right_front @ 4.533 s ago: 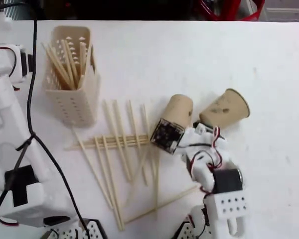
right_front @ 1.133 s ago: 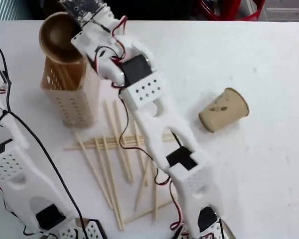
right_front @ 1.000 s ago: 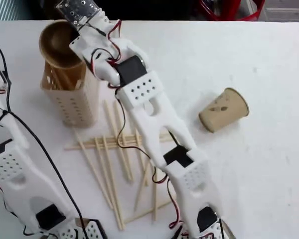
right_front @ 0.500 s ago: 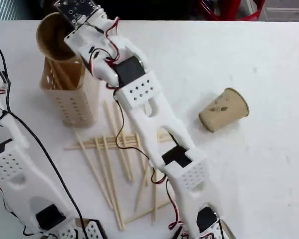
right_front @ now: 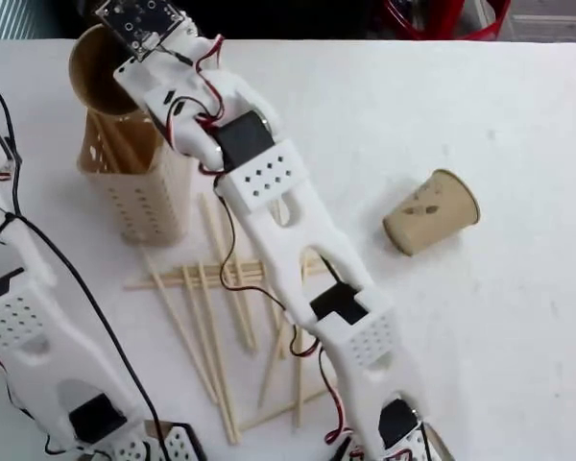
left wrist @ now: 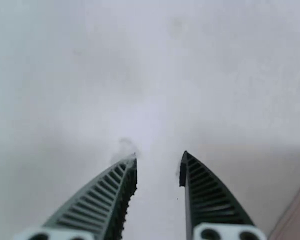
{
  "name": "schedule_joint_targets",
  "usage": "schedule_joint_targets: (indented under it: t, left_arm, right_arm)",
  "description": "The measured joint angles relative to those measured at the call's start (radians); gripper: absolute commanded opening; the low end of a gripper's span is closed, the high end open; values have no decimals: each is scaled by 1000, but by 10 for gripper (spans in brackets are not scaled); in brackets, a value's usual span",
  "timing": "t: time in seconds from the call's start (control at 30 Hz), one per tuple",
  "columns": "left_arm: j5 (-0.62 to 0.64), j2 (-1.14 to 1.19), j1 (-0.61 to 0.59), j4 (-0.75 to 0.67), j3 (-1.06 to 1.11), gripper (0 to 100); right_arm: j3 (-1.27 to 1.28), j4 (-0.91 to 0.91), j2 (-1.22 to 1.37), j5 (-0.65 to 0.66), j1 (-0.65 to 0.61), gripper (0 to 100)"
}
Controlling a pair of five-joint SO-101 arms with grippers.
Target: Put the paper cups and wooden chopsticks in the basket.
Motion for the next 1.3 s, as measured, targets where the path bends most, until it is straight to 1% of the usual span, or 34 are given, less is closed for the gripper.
schedule_joint_targets:
  t: [0.13,0.33,0.43,0.6,0.73,0.8,0.87,0.9,0.97,1.03,1.1,1.17,1.3]
  left_arm:
    - [0,40,2,-14,0,155]
    - [0,68,2,-41,0,155]
    - [0,68,6,-41,0,155]
    - [0,68,12,-41,0,155]
    - [0,68,15,-41,-18,155]
    - [-8,58,15,-17,-78,157]
    - [-37,15,15,55,-170,157]
    - [-55,-14,15,104,-229,157]
    - [-97,-83,15,210,-359,157]
    - [-146,-155,15,322,-491,157]
    - [-196,-224,15,416,-603,157]
    - [-232,-298,23,443,-631,158]
    - [-273,-431,46,460,-559,158]
  right_arm:
    - [-9,31,0,0,-18,156]
    - [-127,107,0,0,-17,159]
    - [-146,107,0,0,-18,156]
    - [-146,31,57,0,-18,156]
    - [-189,55,69,0,-17,142]
    - [-264,126,54,0,-17,90]
    - [-354,249,15,0,-18,18]
    - [-400,321,-9,0,-23,11]
    - [-480,479,-63,0,-34,29]
    - [-532,644,-107,0,-35,13]
    - [-566,812,-141,18,-31,17]
    - [-562,911,-170,64,-9,16]
    - [-445,947,-258,72,118,15]
